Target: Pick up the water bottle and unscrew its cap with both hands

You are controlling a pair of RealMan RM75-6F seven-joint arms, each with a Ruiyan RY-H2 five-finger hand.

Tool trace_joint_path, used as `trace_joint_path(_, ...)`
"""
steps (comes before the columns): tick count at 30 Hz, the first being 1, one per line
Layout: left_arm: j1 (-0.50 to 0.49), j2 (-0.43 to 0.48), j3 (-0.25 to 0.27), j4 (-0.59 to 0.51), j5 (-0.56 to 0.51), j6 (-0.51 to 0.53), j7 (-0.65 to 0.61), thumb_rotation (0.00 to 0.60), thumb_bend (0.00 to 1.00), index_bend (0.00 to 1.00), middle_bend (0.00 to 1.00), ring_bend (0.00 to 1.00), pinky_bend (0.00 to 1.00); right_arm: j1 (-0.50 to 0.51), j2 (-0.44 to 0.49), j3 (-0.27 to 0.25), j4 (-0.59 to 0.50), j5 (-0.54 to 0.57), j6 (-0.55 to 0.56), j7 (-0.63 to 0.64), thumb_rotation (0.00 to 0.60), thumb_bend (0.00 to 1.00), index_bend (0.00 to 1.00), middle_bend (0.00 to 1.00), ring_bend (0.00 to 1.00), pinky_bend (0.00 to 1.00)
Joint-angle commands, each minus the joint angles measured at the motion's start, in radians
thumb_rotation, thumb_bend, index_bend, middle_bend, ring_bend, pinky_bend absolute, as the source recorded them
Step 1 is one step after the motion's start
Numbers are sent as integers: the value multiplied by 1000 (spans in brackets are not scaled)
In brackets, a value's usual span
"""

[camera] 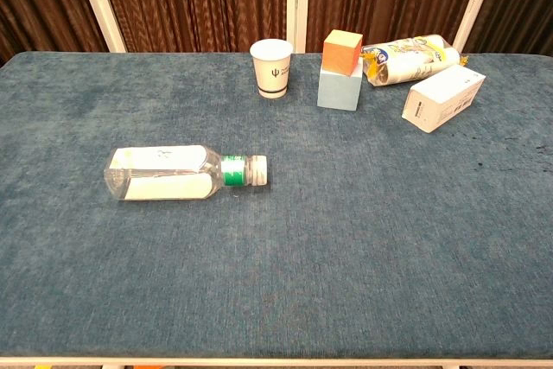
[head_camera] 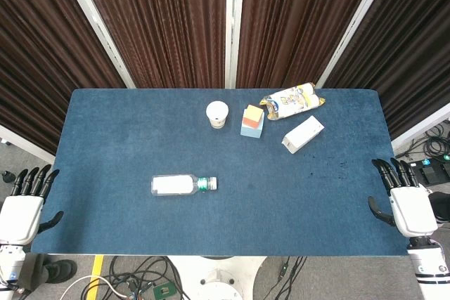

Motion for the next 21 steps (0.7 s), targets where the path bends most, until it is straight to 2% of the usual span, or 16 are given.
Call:
trace_joint_path(1,0,1,0,-1,1,2,0,600,193,85,20,0,0,-4,-1,2,1,-4,12,4,600,341,69,96,0,0)
trace_joint_path(15,27,-2,6,-5,21,52,-24,600,193,85,27,0,0,-33,8,-9,2,-32,61,36,600,341,68,96,0,0)
trace_joint_path(21,-35,11,-3,-22,88,5,-28,600,192,86,51,0,0,-34,26,2,-3,-41,79,33,600,341,68,97,0,0)
